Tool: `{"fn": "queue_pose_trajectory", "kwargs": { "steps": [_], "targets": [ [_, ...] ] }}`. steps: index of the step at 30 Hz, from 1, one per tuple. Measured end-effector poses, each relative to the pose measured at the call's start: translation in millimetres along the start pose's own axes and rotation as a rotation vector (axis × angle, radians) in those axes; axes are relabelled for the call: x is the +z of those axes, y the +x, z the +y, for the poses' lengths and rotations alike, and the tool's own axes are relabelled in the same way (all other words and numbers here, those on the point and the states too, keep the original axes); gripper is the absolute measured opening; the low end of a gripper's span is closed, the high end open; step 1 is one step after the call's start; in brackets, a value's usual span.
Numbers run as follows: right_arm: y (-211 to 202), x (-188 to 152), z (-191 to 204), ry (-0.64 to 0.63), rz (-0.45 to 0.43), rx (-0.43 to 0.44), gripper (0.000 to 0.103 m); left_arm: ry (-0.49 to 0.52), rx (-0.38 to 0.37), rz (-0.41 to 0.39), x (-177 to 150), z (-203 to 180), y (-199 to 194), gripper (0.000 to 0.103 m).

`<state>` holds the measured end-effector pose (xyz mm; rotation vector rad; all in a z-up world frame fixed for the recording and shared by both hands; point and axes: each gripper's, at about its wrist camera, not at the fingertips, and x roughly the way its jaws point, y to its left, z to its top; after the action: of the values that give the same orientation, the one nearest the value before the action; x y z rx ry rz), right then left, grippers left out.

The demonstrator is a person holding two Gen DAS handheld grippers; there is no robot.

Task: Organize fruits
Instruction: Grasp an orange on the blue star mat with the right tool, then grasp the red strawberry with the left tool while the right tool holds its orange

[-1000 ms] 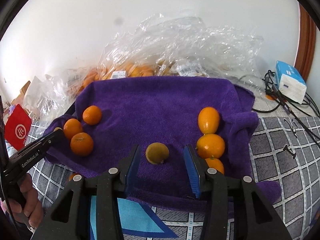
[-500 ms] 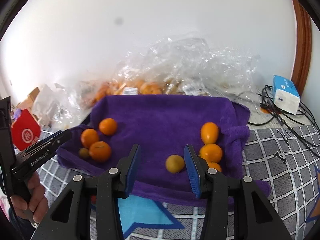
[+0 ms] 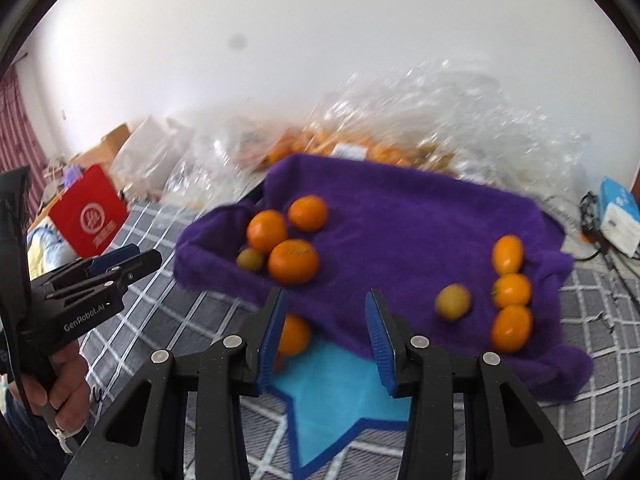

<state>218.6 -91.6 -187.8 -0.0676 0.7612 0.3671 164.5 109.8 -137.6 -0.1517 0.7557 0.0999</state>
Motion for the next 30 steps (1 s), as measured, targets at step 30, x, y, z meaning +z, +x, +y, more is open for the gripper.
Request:
{"fn": "queue_pose_trajectory", "kwargs": {
  "steps": [30],
  "targets": [
    [22, -9, 18, 0.101, 0.079, -0.069, 0.034, -0.060, 0.005, -0.015, -11, 13, -4, 0.038]
  ]
}}
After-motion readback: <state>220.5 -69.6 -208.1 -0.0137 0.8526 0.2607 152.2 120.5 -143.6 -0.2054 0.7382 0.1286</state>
